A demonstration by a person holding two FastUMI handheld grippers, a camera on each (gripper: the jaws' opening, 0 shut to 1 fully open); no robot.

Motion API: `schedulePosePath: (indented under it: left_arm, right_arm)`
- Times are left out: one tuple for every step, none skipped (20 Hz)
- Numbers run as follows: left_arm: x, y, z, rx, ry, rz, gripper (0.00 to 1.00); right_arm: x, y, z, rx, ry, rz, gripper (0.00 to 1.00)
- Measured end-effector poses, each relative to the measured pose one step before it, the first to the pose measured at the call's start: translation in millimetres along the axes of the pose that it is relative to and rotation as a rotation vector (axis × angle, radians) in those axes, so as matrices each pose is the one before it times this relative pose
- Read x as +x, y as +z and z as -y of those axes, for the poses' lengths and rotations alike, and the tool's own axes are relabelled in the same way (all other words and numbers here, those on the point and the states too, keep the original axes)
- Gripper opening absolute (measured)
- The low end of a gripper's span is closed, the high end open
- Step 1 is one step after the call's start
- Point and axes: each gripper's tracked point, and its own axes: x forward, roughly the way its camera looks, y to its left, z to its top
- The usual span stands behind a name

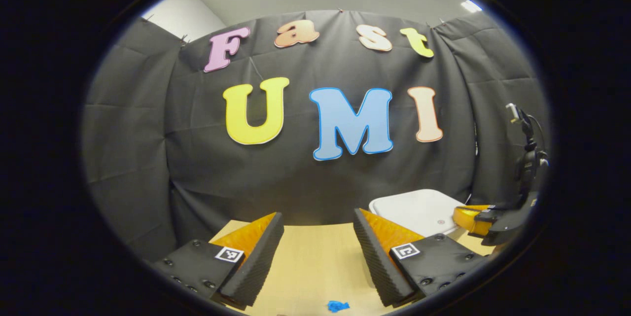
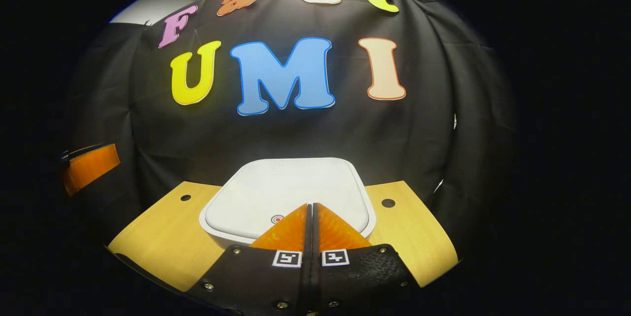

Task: Press the lid of the desktop garbage bin to open it, pick up the crumpled paper on the desktop and throw it into the bin, then pick up the pop can on the desktop and drop it into the bin, and finally close the garbage bin lid.

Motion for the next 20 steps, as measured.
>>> schedulePosePath:
  left_arm:
    - [0.16, -1.54, -0.1, -0.00238, 0.00049, -0.00079, 0.93]
    - [-0.91, -0.84, -0.09, -0.00417, -0.00077, -0.00054, 0.93]
    - [-0.99, -0.42, 0.31, -0.00318, 0.00063, 0.00084, 0.93]
    - [0.92, 0.58, -0.56, -0.00325, 0.00272, 0.00185, 0.96]
    - [-0.4, 0.15, 0.08, -0.00281, -0.00109, 0.00186, 0.96]
    - [0.86, -0.01, 2.37, -0.00027, -0.00163, 0.00231, 0.96]
    - [-0.68, 0.43, 1.5, 0.00203, -0.00233, 0.00394, 0.96]
    - [-1.19, 2.47, 0.4, 0.00421, -0.00021, 0.00587, 0.96]
    - [-0.61, 1.34, 0.87, 0.00512, -0.0023, 0.00466, 0.96]
    - [0.51, 1.76, 1.42, 0.00582, -0.00145, 0.00077, 0.96]
    - [-0.87, 0.35, 0.66, 0.00217, -0.00226, 0.00188, 0.96]
    - [0.08, 0.32, 0.7, -0.00081, -0.00165, 0.00144, 0.93]
    - [0.02, -1.15, -0.68, -0.00089, 0.00038, -0.00145, 0.9]
    - [0.86, -0.7, -0.56, -0.00172, 0.00012, -0.00307, 0.9]
    - [0.26, -1.13, -0.46, -0.00299, -0.00061, -0.00151, 0.9]
    - [-0.23, -1.37, -0.77, -0.00218, -0.0009, -0.00188, 0.9]
    - [1.08, -0.94, -0.64, -0.00035, 0.00102, -0.00186, 0.9]
    - [1.24, -0.51, -0.44, 0.00005, -0.00007, -0.00084, 0.96]
    - [1.06, 0.63, 0.49, 0.00056, -0.00056, 0.00039, 0.96]
    - [0.94, 0.78, 0.22, 0.00017, -0.00204, 0.00126, 0.96]
  right_arm:
    - [0.42, -1.7, -0.5, 0.00235, 0.00125, -0.00352, 0.01]
    - [-0.84, -0.07, 0.06, 0.00404, -0.00102, -0.00451, 0.01]
    - [-0.33, -0.93, -1.3, -0.00277, -0.00142, 0.00006, 0.01]
    - [-0.73, -1.08, -0.03, -0.00357, -0.00055, 0.00148, 0.01]
    - [-0.44, 0.34, 0.49, -0.00315, -0.00028, 0.00805, 0.01]
    - [-0.89, 0.1, 0.07, -0.00315, 0.00227, -0.00093, 0.01]
    - [-0.32, 1.12, 0.07, 0.0049, 0.00163, 0.01069, 0.01]
    - [-0.55, 3.5, -0.24, 0.0008, 0.00637, 0.01618, 0.01]
    - [-0.35, 1.95, -0.84, -0.00253, 0.0102, 0.0153, 0.01]
    - [-0.32, 4.25, 0.67, 0.00482, 0.00501, 0.00918, 0.01]
    - [0.36, 0.28, 1.29, 0.00608, -0.00356, 0.00053, 0.01]
    - [1.45, -0.87, -0.47, 0.00357, -0.00014, -0.00341, 0.01]
    - [-1.95, 2.91, -0.28, 0.00049, -0.00122, 0.0072, 0.01]
    - [-1.24, 4.91, -0.38, -0.00252, 0.00006, 0.00995, 0.01]
    - [-2.24, 8.26, -1.41, -0.00559, -0.00008, 0.0224, 0.01]
    - [-2.47, 12.68, -0.4, -0.00771, 0.00186, 0.03081, 0.01]
    - [-1.65, 12.34, 1.04, -0.00676, -0.001, 0.03583, 0.01]
    - [0.13, 13.09, 0.49, -0.00335, -0.00065, 0.03024, 0.01]
    - [1.96, 8.86, -0.28, 0.00247, 0.00358, 0.02051, 0.01]
    - [1.01, 7.49, -0.36, 0.0084, 0.00541, 0.0114, 0.01]
